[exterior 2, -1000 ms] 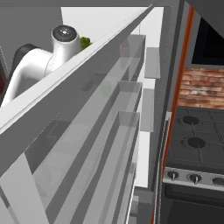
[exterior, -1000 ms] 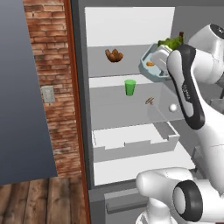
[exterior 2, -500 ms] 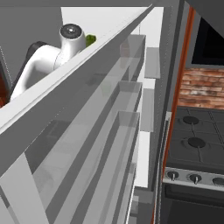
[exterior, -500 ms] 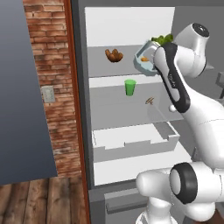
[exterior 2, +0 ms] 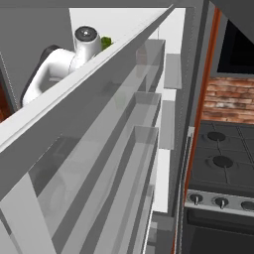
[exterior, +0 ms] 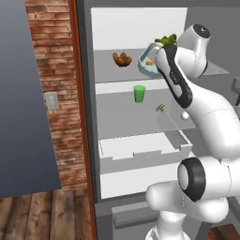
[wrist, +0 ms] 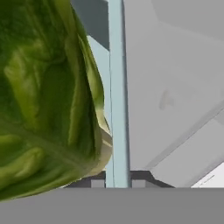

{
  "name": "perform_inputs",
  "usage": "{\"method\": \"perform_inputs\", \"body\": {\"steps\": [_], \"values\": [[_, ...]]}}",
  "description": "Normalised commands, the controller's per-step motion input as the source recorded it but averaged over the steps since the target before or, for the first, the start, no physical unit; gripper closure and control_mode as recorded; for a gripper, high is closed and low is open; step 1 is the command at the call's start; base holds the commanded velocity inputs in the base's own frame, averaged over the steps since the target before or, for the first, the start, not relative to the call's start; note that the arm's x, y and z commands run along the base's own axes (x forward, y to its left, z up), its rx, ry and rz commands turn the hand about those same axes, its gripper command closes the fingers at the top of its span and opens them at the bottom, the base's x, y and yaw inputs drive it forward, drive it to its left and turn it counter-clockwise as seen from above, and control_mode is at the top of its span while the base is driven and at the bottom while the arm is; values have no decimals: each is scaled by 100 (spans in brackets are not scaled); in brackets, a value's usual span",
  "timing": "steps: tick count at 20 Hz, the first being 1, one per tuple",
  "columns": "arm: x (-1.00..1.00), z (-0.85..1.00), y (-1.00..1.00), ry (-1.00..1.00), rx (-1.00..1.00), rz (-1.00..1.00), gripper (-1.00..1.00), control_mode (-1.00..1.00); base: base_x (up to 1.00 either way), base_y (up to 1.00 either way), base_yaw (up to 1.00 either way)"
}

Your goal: Place the tupperware on the top shelf of the fridge. Make space for the tupperware among the existing items by rearranging them on the shelves if needed. Close the fridge door when finished.

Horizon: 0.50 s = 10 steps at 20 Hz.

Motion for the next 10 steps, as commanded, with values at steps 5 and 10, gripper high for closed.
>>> {"method": "perform_inputs", "body": {"steps": [5, 10], "values": [[62, -19, 0, -2, 0, -1, 100, -100, 0, 0, 0], [61, -17, 0, -2, 1, -2, 100, -100, 0, 0, 0]]}}
